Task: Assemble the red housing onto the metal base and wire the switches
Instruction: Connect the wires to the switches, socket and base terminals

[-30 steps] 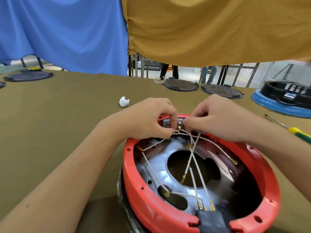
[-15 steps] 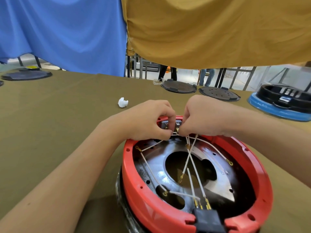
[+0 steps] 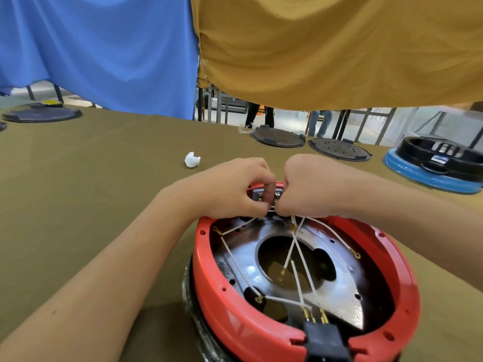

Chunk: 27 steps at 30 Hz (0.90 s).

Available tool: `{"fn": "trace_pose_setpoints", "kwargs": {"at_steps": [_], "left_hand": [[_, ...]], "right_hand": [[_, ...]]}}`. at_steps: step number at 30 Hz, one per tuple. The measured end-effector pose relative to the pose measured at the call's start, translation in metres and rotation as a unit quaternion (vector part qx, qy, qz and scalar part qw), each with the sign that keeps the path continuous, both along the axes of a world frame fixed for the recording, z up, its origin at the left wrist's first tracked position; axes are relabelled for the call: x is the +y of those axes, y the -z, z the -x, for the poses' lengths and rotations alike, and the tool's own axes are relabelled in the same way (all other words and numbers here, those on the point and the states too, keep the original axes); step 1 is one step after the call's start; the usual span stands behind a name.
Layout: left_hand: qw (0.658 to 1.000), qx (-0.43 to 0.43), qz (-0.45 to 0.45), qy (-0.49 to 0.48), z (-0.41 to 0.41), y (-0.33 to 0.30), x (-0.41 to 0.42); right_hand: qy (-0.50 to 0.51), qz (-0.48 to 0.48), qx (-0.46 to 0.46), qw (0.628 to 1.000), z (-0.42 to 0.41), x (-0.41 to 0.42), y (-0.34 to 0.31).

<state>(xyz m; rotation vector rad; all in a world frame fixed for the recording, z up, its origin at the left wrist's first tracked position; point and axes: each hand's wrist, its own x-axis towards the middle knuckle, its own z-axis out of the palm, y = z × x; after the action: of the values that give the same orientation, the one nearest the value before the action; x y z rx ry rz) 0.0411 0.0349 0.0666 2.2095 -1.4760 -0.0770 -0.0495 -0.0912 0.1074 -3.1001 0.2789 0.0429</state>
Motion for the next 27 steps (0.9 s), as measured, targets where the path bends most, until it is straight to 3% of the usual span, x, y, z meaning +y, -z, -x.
{"fn": "trace_pose_setpoints", "kwargs": {"at_steps": [8,16,20,27], "left_hand": [[1.0,0.002,0.0,0.001,-0.001,0.0,-0.002],[1.0,-0.015,-0.008,0.0,0.0,0.001,-0.001],[1.0,-0.012,-0.008,0.0,0.0,0.001,-0.002],[1.0,-0.009,-0.003,-0.001,0.0,0.001,-0.001]], "right_hand": [[-0.038,0.098,0.027,0.994,-0.008,0.015,-0.006],[0.05,-0.049,0.012,0.997,-0.006,0.004,0.001],[0.079,-0.135,0.049,0.986,-0.009,-0.001,-0.003],[0.032,-0.062,0.115,0.991,-0.013,0.005,-0.008]]}}
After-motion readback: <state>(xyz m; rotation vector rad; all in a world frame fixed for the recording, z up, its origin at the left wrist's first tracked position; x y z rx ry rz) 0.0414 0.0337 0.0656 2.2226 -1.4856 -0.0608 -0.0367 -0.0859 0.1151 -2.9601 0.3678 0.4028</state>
